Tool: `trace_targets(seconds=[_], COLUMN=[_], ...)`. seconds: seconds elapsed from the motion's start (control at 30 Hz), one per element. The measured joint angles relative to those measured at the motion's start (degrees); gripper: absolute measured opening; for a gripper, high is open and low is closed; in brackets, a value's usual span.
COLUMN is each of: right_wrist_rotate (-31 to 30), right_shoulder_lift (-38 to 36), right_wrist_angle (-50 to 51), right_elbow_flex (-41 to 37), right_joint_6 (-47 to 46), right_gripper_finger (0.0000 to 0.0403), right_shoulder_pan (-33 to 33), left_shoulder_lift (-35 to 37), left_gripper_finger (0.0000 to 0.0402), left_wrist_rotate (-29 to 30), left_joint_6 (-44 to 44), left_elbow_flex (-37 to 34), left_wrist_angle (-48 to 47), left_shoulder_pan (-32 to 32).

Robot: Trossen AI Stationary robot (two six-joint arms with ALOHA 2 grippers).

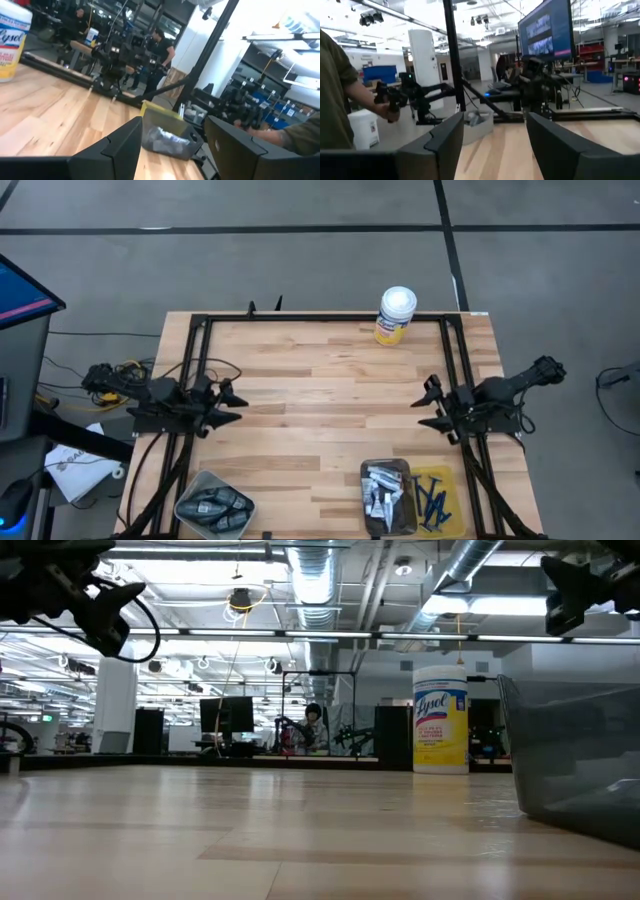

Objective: Pick & Place Travel size toiletries
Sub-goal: Return to Home Position

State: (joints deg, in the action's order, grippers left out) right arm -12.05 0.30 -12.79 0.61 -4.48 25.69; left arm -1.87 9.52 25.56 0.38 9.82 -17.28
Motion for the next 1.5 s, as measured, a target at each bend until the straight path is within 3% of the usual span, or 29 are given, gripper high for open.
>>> trace_targets(seconds=[0.53, 0.77, 1.5], right_wrist_rotate=[0.0, 1.7, 1.7], right_shoulder_lift=[0.0, 0.0, 0.0], right_wrist_angle=[10.3, 11.0, 11.0], right_elbow_flex=[0.0, 0.1, 0.1], right_joint_6=[1.7, 6.4, 6.0], right_gripper_finger=[0.0245, 0.0246, 0.0244], right_shoulder_pan=[0.0, 0.0, 0.0], left_shoulder_lift=[0.0, 0.0, 0.0], left_gripper_finger=[0.0213, 0.0213, 0.0213], left_wrist_rotate=[0.2, 0.3, 0.3], left_joint_6=[0.2, 0.2, 0.2], left_elbow_flex=[0.0, 0.0, 0.0], left_wrist_angle=[1.0, 1.1, 1.5], left_shoulder_pan=[0.0, 0.0, 0.0])
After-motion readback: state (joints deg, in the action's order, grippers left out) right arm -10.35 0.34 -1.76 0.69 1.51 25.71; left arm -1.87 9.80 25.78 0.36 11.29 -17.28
